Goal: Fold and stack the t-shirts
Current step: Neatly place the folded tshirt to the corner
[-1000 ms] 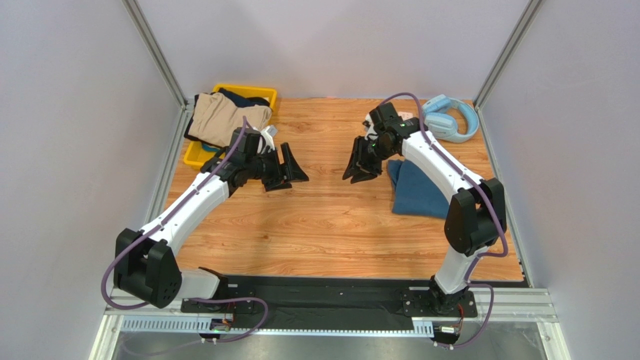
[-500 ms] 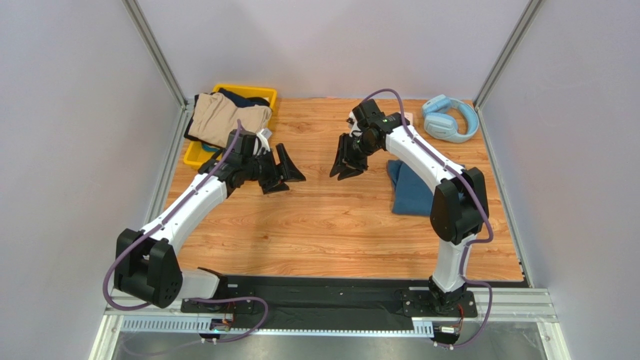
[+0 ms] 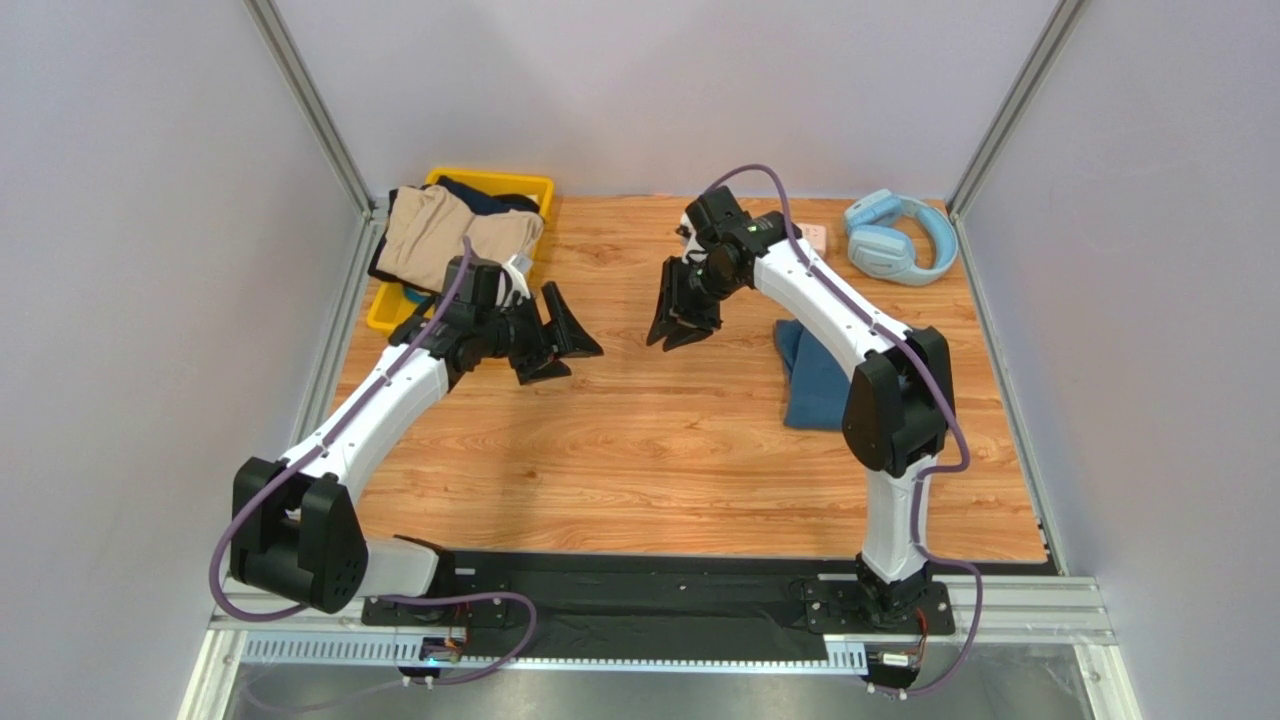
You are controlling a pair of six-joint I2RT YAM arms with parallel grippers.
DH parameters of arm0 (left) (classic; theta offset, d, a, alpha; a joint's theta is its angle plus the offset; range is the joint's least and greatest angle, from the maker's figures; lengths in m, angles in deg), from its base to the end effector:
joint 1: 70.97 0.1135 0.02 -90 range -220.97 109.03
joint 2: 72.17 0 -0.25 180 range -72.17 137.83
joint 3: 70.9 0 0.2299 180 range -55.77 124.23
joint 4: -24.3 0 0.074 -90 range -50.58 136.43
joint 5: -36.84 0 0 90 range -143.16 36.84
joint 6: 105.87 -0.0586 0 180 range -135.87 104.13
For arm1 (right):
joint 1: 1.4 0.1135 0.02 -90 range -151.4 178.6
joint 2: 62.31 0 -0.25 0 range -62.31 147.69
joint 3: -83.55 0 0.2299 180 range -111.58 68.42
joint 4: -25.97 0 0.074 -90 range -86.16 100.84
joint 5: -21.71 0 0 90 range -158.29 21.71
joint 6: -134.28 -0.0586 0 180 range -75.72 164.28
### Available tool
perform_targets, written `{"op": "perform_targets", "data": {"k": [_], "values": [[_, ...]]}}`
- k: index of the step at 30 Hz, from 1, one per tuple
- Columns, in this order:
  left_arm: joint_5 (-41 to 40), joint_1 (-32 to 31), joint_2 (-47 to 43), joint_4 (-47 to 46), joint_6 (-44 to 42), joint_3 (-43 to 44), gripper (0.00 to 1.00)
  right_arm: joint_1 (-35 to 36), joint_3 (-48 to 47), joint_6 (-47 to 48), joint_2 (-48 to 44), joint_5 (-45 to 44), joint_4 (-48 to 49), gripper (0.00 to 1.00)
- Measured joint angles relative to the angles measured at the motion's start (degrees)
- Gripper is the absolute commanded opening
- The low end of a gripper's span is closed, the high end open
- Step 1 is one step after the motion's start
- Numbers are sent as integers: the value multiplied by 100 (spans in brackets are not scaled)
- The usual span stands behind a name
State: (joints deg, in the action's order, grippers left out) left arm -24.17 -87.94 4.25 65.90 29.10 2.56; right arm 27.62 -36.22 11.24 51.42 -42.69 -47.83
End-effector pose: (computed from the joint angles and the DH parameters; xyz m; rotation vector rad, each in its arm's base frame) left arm 0.2597 -0.1089 0.2568 -0.3414 2.4852 -1.0902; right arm 0.3351 0.2148 0.2491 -0.0279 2.9183 0.8630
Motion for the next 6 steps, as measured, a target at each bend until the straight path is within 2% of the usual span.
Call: {"op": "perform_targets", "data": {"k": [6], "values": [[57,66,0,7,-13,0,77,216,-452,76,70,-17,-103,34]]}}
